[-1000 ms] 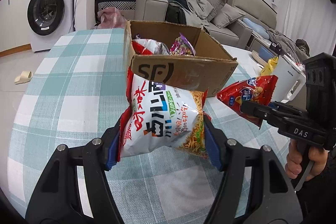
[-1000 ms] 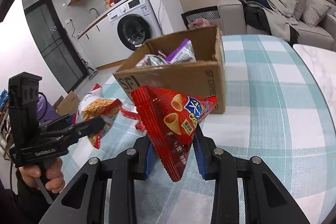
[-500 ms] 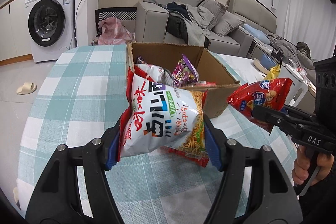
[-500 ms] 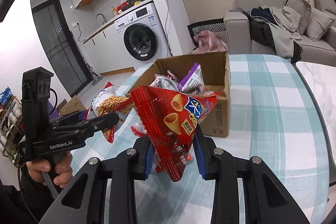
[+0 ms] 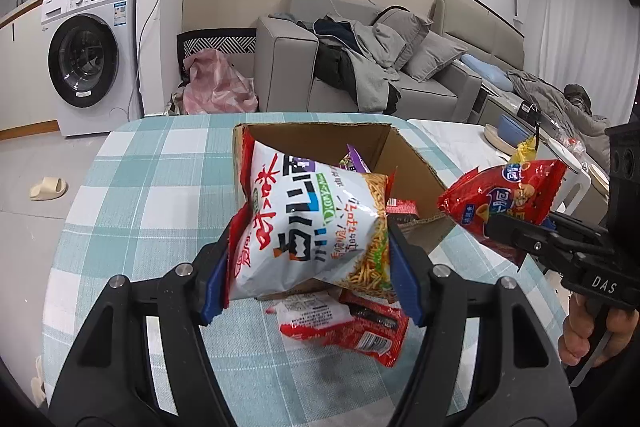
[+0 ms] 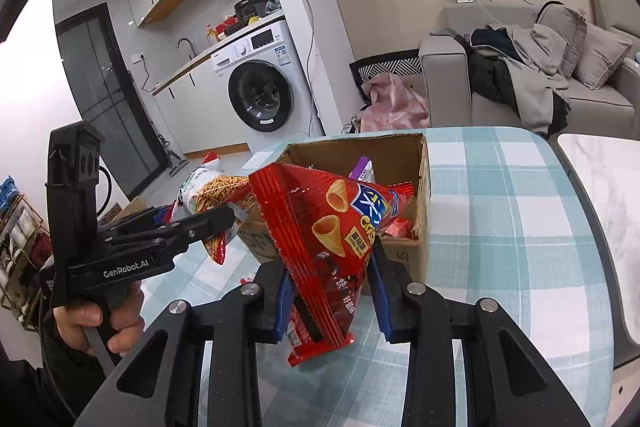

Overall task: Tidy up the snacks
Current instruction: 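Lift the noodle bag and red cone-snack bag and carry both over the box, then open both grippers to drop the noodle bag and red cone-snack bag into the box, then move the left gripper to the white packet while the right approaches the red packet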

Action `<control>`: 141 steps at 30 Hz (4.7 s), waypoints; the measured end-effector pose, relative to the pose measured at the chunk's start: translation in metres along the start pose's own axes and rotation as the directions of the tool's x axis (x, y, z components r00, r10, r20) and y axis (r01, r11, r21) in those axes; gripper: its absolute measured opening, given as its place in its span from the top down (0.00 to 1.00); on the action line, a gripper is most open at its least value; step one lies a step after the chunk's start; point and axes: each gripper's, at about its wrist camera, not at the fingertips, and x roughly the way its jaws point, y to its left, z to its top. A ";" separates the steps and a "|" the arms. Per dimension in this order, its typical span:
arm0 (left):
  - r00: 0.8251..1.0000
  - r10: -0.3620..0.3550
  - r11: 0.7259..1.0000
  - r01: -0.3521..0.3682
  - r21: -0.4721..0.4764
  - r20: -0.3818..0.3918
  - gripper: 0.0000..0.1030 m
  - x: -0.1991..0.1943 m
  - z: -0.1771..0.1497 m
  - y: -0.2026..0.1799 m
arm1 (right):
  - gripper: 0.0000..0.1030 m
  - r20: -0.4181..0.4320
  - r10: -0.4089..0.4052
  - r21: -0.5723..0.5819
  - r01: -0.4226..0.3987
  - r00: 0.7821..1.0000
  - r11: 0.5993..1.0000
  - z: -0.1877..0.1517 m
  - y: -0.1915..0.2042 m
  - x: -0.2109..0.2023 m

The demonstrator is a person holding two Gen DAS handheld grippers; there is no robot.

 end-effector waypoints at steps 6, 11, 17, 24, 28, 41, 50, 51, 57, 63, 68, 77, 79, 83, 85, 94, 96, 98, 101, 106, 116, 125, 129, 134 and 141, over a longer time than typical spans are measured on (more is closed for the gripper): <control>1.000 0.011 1.000 -0.011 0.004 0.003 0.37 0.012 0.010 0.001 | 0.68 0.002 -0.005 0.004 0.005 1.000 1.000 0.007 -0.002 0.009; 1.000 0.016 1.000 -0.016 -0.007 -0.003 0.37 0.027 0.019 0.005 | 0.68 0.001 -0.007 0.021 0.007 1.000 1.000 0.011 -0.006 0.021; 1.000 0.028 1.000 -0.028 0.000 -0.010 0.37 0.047 0.027 0.008 | 0.68 0.003 -0.012 0.032 0.012 1.000 0.999 0.018 -0.011 0.035; 1.000 0.026 1.000 -0.026 0.003 -0.015 0.37 0.065 0.033 0.009 | 0.68 -0.002 -0.015 0.038 0.016 1.000 0.999 0.025 -0.016 0.048; 0.999 0.034 0.999 -0.033 0.016 -0.020 0.37 0.078 0.036 0.005 | 0.68 -0.008 -0.019 0.043 0.019 1.000 0.999 0.027 -0.018 0.057; 0.998 0.058 0.997 -0.057 0.052 -0.017 0.37 0.104 0.041 -0.004 | 0.68 -0.040 -0.042 0.055 0.044 0.998 0.998 0.036 -0.024 0.094; 0.997 0.065 0.996 -0.063 0.058 -0.037 0.37 0.122 0.042 -0.004 | 0.68 -0.062 -0.063 0.046 0.066 0.996 0.997 0.034 -0.029 0.107; 0.997 0.065 0.996 -0.063 0.059 -0.037 0.37 0.123 0.042 -0.004 | 0.68 -0.065 -0.064 0.050 0.068 0.996 0.996 0.034 -0.032 0.107; 0.996 0.068 0.995 -0.064 0.072 -0.056 0.37 0.134 0.043 -0.007 | 0.67 -0.082 -0.060 0.038 0.063 0.995 0.997 0.034 -0.033 0.101; 0.994 0.064 0.996 -0.058 0.062 -0.084 0.35 0.136 0.044 -0.007 | 0.54 -0.054 -0.055 0.023 0.057 0.997 0.998 0.033 -0.033 0.086; 0.996 0.061 0.997 -0.058 0.055 -0.058 0.20 0.116 0.044 -0.007 | 0.48 -0.044 -0.073 0.014 0.074 0.996 0.997 0.030 -0.034 0.071; 0.999 0.053 0.998 -0.052 0.024 -0.014 0.01 0.066 0.039 -0.003 | 0.08 0.002 -0.096 0.016 0.096 0.995 0.995 0.021 -0.034 0.039; 0.999 0.054 0.998 -0.054 0.016 -0.005 0.01 0.054 0.036 -0.001 | 0.00 0.007 -0.089 0.029 0.089 0.996 0.996 0.018 -0.036 0.033; 0.997 0.070 0.998 -0.070 0.006 0.010 0.01 0.031 0.027 0.000 | 0.00 0.018 -0.099 0.024 0.098 0.995 0.995 0.015 -0.034 0.024; 0.997 0.079 0.997 -0.079 0.003 0.014 0.01 0.020 0.020 0.002 | 0.00 0.021 -0.102 0.014 0.102 0.995 0.995 0.011 -0.032 0.021; 0.995 0.101 0.995 -0.101 -0.025 0.000 0.01 -0.008 -0.013 0.010 | 0.00 -0.005 -0.088 -0.046 0.087 0.996 0.995 -0.013 -0.011 0.020; 0.994 0.106 0.994 -0.106 -0.026 -0.010 0.01 -0.011 -0.020 0.011 | 0.00 -0.024 -0.096 -0.061 0.095 0.995 0.994 -0.020 -0.007 0.024; 0.994 0.113 0.993 -0.113 -0.023 -0.016 0.01 -0.014 -0.028 0.012 | 0.00 -0.037 -0.106 -0.067 0.103 0.994 0.992 -0.025 -0.005 0.028; 0.993 0.115 0.993 -0.115 -0.022 -0.024 0.01 -0.015 -0.039 0.013 | 0.00 -0.066 -0.111 -0.066 0.107 0.992 0.992 -0.033 -0.005 0.036; 0.992 0.120 0.992 -0.121 -0.020 -0.045 0.01 -0.013 -0.056 0.018 | 0.00 -0.102 -0.127 -0.065 0.121 0.987 0.991 -0.042 -0.009 0.048; 0.987 0.130 0.991 -0.133 -0.031 -0.090 0.01 0.001 -0.074 0.026 | 0.00 -0.224 -0.164 -0.057 0.155 0.961 0.986 -0.057 -0.011 0.087; 0.982 0.137 0.989 -0.143 -0.037 -0.130 0.01 0.020 -0.084 0.037 | 0.00 -0.308 -0.141 -0.074 0.124 0.941 0.990 -0.073 -0.003 0.118; 0.980 0.142 0.988 -0.149 -0.037 -0.143 0.01 0.027 -0.088 0.039 | 0.00 -0.329 -0.166 -0.105 0.139 0.930 0.985 -0.077 0.004 0.128; 0.977 0.144 0.988 -0.151 -0.035 -0.156 0.01 0.036 -0.090 0.041 | 0.00 -0.315 -0.207 -0.093 0.187 0.926 0.978 -0.080 -0.004 0.125; 0.975 0.129 0.990 -0.138 -0.036 -0.182 0.01 0.049 -0.094 0.039 | 0.00 -0.315 -0.227 -0.030 0.229 0.922 0.973 -0.080 -0.032 0.114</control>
